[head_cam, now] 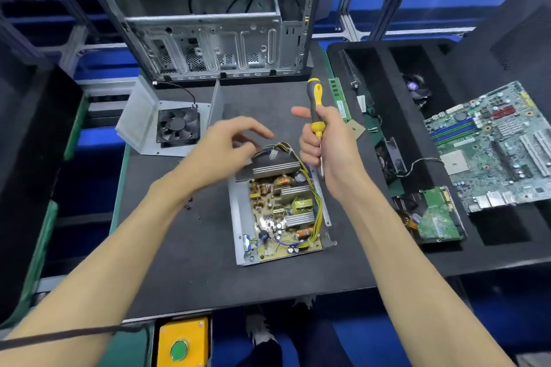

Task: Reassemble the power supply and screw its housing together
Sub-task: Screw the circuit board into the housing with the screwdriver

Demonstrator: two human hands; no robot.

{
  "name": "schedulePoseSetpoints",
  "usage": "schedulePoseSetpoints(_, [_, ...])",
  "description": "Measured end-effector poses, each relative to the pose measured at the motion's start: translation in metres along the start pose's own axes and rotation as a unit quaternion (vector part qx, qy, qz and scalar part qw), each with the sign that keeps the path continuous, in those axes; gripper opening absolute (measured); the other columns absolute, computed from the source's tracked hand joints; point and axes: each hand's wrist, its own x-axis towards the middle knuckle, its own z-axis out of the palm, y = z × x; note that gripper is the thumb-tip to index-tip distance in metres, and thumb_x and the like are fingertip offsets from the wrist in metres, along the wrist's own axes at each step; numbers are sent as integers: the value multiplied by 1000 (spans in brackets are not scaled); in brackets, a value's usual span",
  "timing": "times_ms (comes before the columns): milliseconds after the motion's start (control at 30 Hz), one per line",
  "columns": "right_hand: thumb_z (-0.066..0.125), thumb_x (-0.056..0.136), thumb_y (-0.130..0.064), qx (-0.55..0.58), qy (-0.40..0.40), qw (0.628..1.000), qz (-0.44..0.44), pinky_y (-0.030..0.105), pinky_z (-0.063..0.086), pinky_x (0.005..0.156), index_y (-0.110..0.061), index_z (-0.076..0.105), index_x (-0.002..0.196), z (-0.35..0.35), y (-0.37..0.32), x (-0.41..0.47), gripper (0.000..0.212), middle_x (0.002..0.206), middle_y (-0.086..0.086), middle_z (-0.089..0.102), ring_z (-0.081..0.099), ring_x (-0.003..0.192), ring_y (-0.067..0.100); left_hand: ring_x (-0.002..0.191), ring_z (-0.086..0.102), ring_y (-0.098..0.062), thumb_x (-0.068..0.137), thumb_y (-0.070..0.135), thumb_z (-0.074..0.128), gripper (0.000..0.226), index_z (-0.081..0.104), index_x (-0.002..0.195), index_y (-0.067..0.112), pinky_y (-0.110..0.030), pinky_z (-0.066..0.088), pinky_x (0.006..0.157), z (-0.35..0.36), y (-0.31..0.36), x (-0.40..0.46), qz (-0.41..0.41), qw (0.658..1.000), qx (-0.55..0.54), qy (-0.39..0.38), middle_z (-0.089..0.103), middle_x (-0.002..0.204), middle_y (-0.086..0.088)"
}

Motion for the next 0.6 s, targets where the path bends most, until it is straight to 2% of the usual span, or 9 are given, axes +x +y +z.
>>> schedulePoseSetpoints(67, [35,106,-25,13,-23,1000,2,20,20,36,-12,60,110,16,-1,0,28,52,-6,25,18,41,9,85,73,-9,89,-10,45,38,73,99,13,-45,57,79,-20,-11,-4,-60,995,-21,81,74,97,3])
schedulePoseSetpoints(133, [35,105,-23,27,-32,999,11,21,21,39,-14,54,106,34,1,2,21,52,-6,28,20,43,10,81,73,-18,91,-10,46,33,72,96,9,-50,59,80,-37,-28,-8,-119,985,-17,128,74,92,-6])
schedulePoseSetpoints(200, [33,103,-18,74,-40,996,22,23,26,43,-14,49,97,52,5,3,18,54,-3,34,27,46,13,77,71,-22,92,-7,52,26,72,94,9,-49,59,84,-48,-47,-16,-173,975,-4,136,74,89,-9])
schedulePoseSetpoints(300, [28,97,-11,165,-64,983,40,25,30,48,-15,43,86,71,12,7,18,60,-1,34,30,50,16,73,72,-20,90,1,63,18,73,88,16,-35,57,79,-53,-73,-29,-227,964,34,138,74,83,-7])
schedulePoseSetpoints(400, [29,95,-10,188,-82,977,60,25,24,49,-15,40,81,86,19,13,19,61,-2,29,24,51,14,73,68,-19,88,3,65,21,71,83,22,-28,53,73,-48,-93,-38,-236,959,83,132,74,79,-6])
schedulePoseSetpoints(500, [32,96,-12,192,-83,976,67,24,22,48,-16,39,78,98,24,19,20,60,-3,27,21,50,13,74,65,-15,88,9,68,19,71,82,26,-29,53,76,-37,-105,-40,-220,960,121,126,69,73,8])
schedulePoseSetpoints(600, [34,96,-13,201,-81,974,72,25,22,48,-16,40,76,104,29,24,21,60,-3,27,21,51,13,73,61,-13,87,16,68,11,70,84,26,-31,50,69,-29,-110,-38,-201,959,159,123,64,71,14])
